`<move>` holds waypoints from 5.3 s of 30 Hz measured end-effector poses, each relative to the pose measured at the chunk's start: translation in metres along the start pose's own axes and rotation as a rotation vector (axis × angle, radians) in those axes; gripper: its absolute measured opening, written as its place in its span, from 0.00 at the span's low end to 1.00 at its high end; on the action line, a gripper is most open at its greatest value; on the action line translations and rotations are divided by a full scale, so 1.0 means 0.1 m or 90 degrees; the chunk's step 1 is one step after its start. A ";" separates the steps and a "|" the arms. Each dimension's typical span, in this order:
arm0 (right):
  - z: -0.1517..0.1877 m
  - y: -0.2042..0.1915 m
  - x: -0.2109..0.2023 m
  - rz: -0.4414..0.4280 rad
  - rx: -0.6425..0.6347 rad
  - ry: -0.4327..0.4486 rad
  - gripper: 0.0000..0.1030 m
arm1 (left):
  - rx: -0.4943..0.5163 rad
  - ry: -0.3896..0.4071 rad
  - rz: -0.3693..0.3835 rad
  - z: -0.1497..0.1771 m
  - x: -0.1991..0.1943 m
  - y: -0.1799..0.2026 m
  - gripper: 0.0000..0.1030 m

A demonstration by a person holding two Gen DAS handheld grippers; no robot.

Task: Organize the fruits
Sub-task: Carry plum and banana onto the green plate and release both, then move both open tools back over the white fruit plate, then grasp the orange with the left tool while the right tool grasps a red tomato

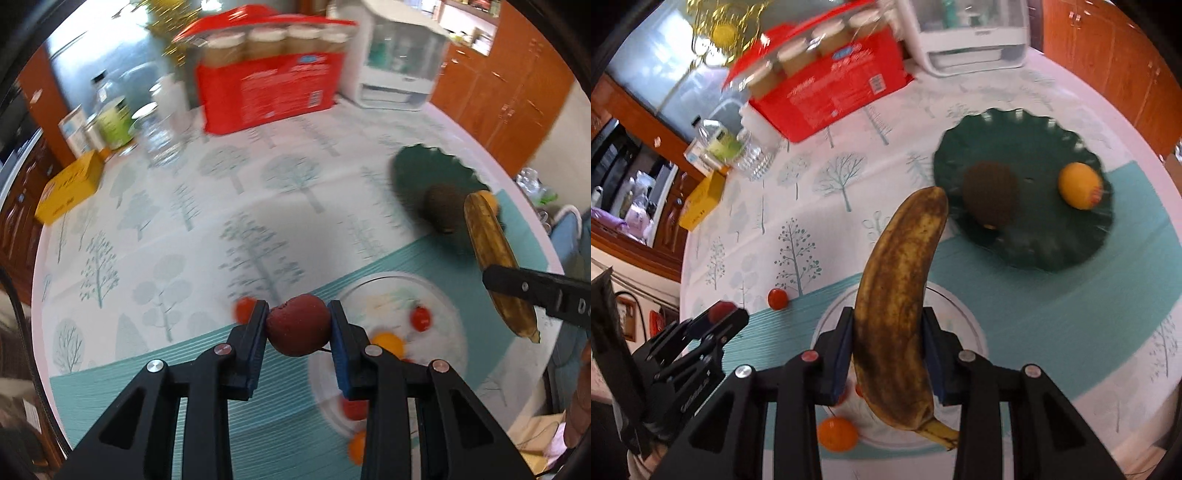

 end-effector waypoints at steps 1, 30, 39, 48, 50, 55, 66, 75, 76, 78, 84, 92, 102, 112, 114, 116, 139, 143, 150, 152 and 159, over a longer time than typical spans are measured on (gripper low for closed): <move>0.03 0.06 -0.09 0.006 0.004 0.006 0.34 | 0.013 0.004 0.006 -0.03 -0.04 0.13 0.29; -0.67 1.60 -0.72 0.019 0.015 0.113 0.34 | 0.085 0.044 0.039 -0.97 0.23 1.99 0.29; -1.02 1.92 0.12 -0.082 0.013 0.037 0.34 | 0.038 -0.011 0.003 -1.37 1.14 2.13 0.29; -0.80 1.84 0.74 -0.113 -0.044 -0.051 0.34 | 0.000 -0.070 -0.022 -1.53 1.85 2.20 0.29; -0.76 1.82 0.81 -0.108 -0.061 -0.062 0.34 | 0.001 -0.088 -0.029 -1.48 1.98 2.21 0.29; -0.72 1.86 0.86 -0.099 -0.091 -0.058 0.35 | 0.024 -0.124 -0.051 -1.34 2.16 2.21 0.30; -0.69 1.86 0.60 -0.052 -0.151 -0.007 0.42 | 0.085 -0.117 -0.076 -1.19 1.94 2.20 0.67; -0.58 1.78 0.45 -0.050 -0.152 -0.004 0.42 | 0.033 -0.089 -0.046 -1.12 1.48 2.00 0.70; -0.57 1.76 0.43 -0.049 -0.152 -0.004 0.42 | 0.029 -0.086 -0.043 -1.11 1.45 1.99 0.71; -0.55 1.74 0.37 -0.043 -0.153 -0.003 0.44 | 0.021 -0.079 -0.033 -1.08 1.32 1.97 0.71; -0.55 1.68 0.23 -0.029 -0.144 0.015 0.47 | 0.022 -0.044 -0.009 -1.03 0.90 1.96 0.75; -0.48 1.59 -0.11 -0.009 -0.128 0.058 0.49 | 0.007 0.014 0.013 -0.91 0.21 1.82 0.76; -0.24 1.26 -0.46 0.010 -0.107 0.122 0.49 | -0.073 0.091 0.003 -0.57 -0.59 1.05 0.78; -0.02 0.49 -0.63 0.003 -0.202 0.159 0.49 | -0.076 0.124 -0.045 0.08 -0.89 0.45 0.78; 0.03 0.37 -0.60 -0.006 -0.217 0.154 0.49 | -0.069 0.117 -0.046 0.21 -0.87 0.40 0.78; 0.09 0.26 -0.52 -0.019 -0.235 0.141 0.49 | -0.074 0.100 -0.042 0.36 -0.81 0.35 0.78; 0.76 -0.21 0.56 -0.095 -0.327 -0.043 0.49 | -0.185 -0.053 -0.018 1.64 0.30 0.11 0.78; 0.81 -0.26 0.66 -0.109 -0.337 -0.059 0.49 | -0.181 -0.052 -0.026 1.67 0.36 0.14 0.78; 0.81 -0.37 0.77 -0.119 -0.355 -0.069 0.49 | -0.201 -0.050 -0.025 1.70 0.44 0.12 0.63; 0.81 -0.41 0.81 -0.121 -0.365 -0.070 0.49 | -0.201 -0.046 -0.026 1.70 0.44 0.12 0.61; 0.84 -0.51 0.93 -0.126 -0.385 -0.081 0.42 | -0.217 -0.035 -0.008 1.66 0.44 0.11 0.44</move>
Point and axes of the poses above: each gripper's, at about its wrist camera, not at the fingertips, and x roughly the way its jaws point, y to its right, z to its underside, the point moved 4 cm from there along x, roughly the way its jaws point, and after that the axes turned 13 degrees about -x, right-handed, at the moved point
